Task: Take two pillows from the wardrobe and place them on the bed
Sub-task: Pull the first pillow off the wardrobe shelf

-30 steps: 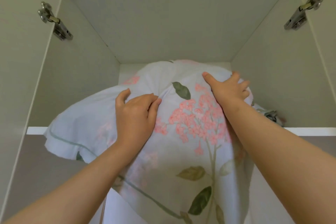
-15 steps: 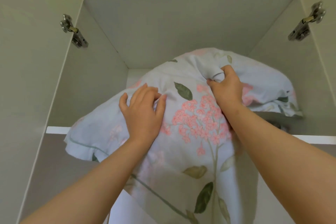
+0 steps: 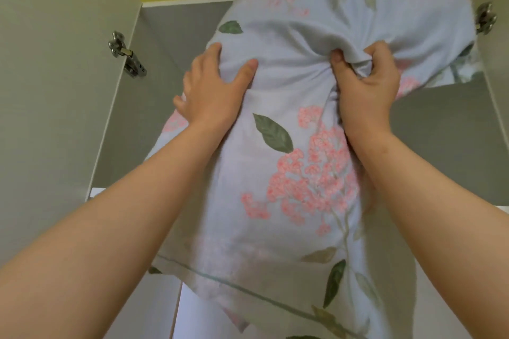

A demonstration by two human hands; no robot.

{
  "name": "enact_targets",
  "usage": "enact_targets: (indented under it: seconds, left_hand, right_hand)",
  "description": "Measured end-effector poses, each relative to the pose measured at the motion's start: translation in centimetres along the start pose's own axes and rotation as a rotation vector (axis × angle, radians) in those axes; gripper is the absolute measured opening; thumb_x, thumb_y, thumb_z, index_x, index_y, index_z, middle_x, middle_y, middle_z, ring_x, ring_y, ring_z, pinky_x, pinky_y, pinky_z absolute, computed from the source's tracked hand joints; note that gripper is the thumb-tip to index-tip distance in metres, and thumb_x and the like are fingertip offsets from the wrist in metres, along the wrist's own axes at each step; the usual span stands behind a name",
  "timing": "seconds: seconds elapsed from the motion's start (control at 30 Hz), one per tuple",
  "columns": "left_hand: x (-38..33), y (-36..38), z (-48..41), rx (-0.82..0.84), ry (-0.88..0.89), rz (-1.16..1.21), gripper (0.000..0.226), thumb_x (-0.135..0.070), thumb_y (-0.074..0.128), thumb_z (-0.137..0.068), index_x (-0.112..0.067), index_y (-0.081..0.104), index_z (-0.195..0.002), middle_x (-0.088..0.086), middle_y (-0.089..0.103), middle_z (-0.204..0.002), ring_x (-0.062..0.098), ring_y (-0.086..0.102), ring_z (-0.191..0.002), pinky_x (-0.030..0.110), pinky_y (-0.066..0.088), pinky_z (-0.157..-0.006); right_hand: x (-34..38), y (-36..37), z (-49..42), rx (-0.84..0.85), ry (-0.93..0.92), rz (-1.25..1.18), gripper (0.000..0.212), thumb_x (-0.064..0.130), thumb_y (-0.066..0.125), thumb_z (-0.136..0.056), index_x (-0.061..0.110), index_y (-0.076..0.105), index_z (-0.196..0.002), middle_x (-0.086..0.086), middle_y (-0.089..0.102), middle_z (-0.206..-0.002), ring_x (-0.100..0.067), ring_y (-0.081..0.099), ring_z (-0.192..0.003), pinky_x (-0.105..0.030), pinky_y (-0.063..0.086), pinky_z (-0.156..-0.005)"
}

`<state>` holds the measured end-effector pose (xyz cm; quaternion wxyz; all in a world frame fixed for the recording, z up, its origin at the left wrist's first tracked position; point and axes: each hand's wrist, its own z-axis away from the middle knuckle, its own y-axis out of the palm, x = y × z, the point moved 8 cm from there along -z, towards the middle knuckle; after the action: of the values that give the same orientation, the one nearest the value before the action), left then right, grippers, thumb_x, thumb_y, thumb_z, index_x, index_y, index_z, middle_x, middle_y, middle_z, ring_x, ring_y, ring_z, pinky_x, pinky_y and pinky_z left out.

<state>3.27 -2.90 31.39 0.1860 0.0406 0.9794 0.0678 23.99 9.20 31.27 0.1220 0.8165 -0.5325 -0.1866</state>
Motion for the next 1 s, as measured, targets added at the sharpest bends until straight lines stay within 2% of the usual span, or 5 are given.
enact_targets:
  seconds: [0.17,0.3,0.47,0.67,1.0]
  left_hand:
    - [-0.4,-1.3,-1.7,0.057,-0.128,0.202,0.104,-0.075,0.059,-0.058,-0.031,0.019,-0.144,0.003,0.038,-0.146,0.03,0.041,-0.13,0.05,0.029,-0.11]
    - [1.1,-1.6,-0.3,0.166,-0.388,0.379,0.106,-0.056,0.07,-0.07,-0.019,0.009,-0.148,0.006,0.033,-0.15,0.028,0.043,-0.129,0.035,0.041,-0.098]
    - [2.8,-2.9,3.5,0.176,-0.601,0.62,0.056,-0.025,0.08,-0.07,-0.002,0.058,-0.116,0.01,0.07,-0.099,0.019,0.069,-0.067,0.026,0.056,-0.047]
    - [3.6,-6.0,7.1,0.087,-0.594,0.729,0.027,-0.012,0.075,-0.073,-0.007,0.066,-0.098,0.005,0.07,-0.078,0.013,0.069,-0.053,0.026,0.057,-0.053]
    - [7.6,-11.2,14.8,-0.014,-0.542,0.746,0.029,-0.005,0.065,-0.082,-0.005,0.064,-0.111,0.01,0.071,-0.107,0.021,0.071,-0.092,0.032,0.059,-0.08]
  right_hand:
    - [0.0,-0.6,0.7,0.019,0.004,-0.072,0.042,0.011,0.063,-0.083,0.028,0.033,-0.061,0.015,0.038,-0.062,0.014,0.041,-0.058,-0.007,0.033,-0.061]
    - [-0.4,-1.1,2.0,0.026,0.051,-0.084,0.039,0.013,0.063,-0.084,0.027,0.034,-0.063,0.012,0.04,-0.062,0.012,0.042,-0.057,-0.006,0.034,-0.06]
    - [0.5,-2.5,4.6,-0.033,0.099,-0.096,0.038,0.014,0.063,-0.083,0.03,0.036,-0.061,0.018,0.044,-0.057,0.014,0.045,-0.054,-0.003,0.034,-0.057]
    - [2.8,-3.8,9.1,-0.043,0.147,-0.091,0.039,0.019,0.065,-0.079,0.031,0.034,-0.06,0.031,0.051,-0.053,0.014,0.044,-0.054,-0.003,0.033,-0.056]
    - [5.7,-3.3,18.6,0.027,0.136,0.074,0.027,0.031,0.059,-0.078,0.017,0.038,-0.068,0.01,0.035,-0.057,-0.01,0.037,-0.056,-0.023,0.034,-0.056]
